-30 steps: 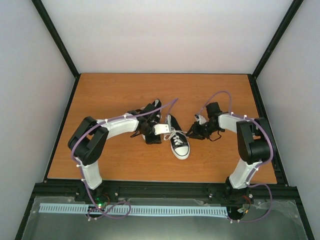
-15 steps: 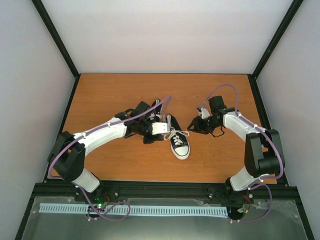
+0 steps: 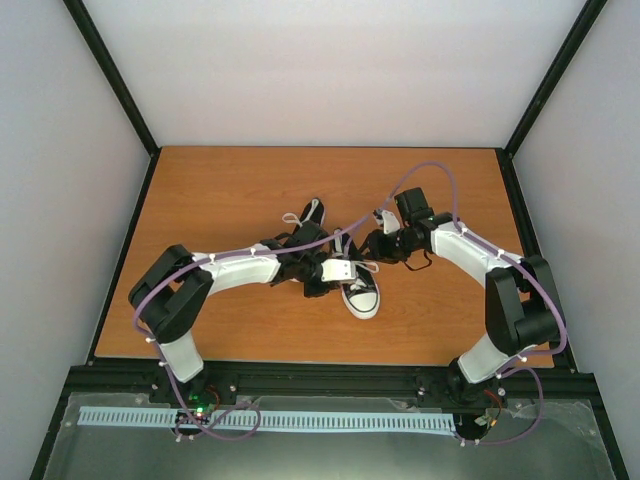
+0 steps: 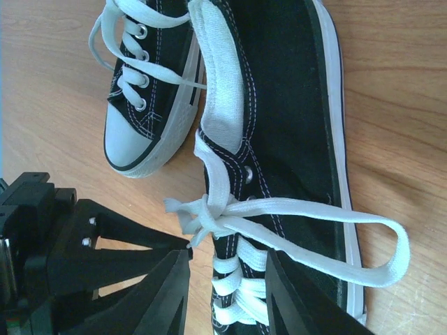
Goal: Tie the shoes
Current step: Tie the shoelace on the shoe.
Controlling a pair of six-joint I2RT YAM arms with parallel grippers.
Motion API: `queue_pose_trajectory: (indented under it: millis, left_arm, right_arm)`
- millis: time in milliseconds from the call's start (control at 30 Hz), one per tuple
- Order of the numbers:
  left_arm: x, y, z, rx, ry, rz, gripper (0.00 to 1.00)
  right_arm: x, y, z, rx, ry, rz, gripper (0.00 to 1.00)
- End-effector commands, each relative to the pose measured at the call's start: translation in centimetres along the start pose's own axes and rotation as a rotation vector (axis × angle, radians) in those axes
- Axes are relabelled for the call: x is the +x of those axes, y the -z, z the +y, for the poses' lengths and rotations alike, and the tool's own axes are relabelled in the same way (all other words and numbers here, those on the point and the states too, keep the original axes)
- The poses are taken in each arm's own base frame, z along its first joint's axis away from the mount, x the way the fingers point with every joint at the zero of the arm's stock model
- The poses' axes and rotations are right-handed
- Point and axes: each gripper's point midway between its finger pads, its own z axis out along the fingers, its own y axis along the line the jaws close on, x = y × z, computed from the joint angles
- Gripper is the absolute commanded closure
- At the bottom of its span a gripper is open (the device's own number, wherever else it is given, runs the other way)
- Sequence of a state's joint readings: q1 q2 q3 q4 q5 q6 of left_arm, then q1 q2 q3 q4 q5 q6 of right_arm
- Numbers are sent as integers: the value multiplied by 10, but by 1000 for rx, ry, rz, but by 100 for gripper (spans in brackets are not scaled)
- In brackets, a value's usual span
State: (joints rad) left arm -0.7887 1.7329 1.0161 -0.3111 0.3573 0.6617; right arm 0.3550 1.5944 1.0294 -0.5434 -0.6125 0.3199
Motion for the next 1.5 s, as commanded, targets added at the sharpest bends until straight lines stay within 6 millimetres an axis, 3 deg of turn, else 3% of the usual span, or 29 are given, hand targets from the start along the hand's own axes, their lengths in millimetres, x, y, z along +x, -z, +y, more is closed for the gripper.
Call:
queue_pose_trajectory:
  millis: [0, 133, 300, 667, 967, 1133, 1233, 1467]
  left_arm:
    - [-2, -6, 17, -81, -10, 19, 85]
    - [8, -9, 20, -100, -17, 61, 86]
    - [-4, -10, 26, -114, 10, 19, 75]
    - [27, -16, 24, -127, 26, 125, 80]
    - [28, -10, 44, -184, 128, 116, 76]
    - [29, -7, 42, -161, 141, 118, 75]
    - [26, -6, 40, -149, 136, 103, 71]
    - [-5, -10, 21, -26, 95, -7, 67]
  right_arm:
    - [0, -2, -3, 21, -5, -6, 68]
    - [-1, -2, -3, 21, -6, -11, 68]
    - [-1, -4, -3, 17, -4, -4, 69]
    - [2, -2, -5, 32, 1, 1, 69]
    - [5, 0, -6, 45, 7, 5, 69]
    - [7, -1, -7, 39, 1, 5, 69]
    - [5, -2, -6, 35, 5, 4, 69]
    - [5, -2, -6, 33, 7, 5, 69]
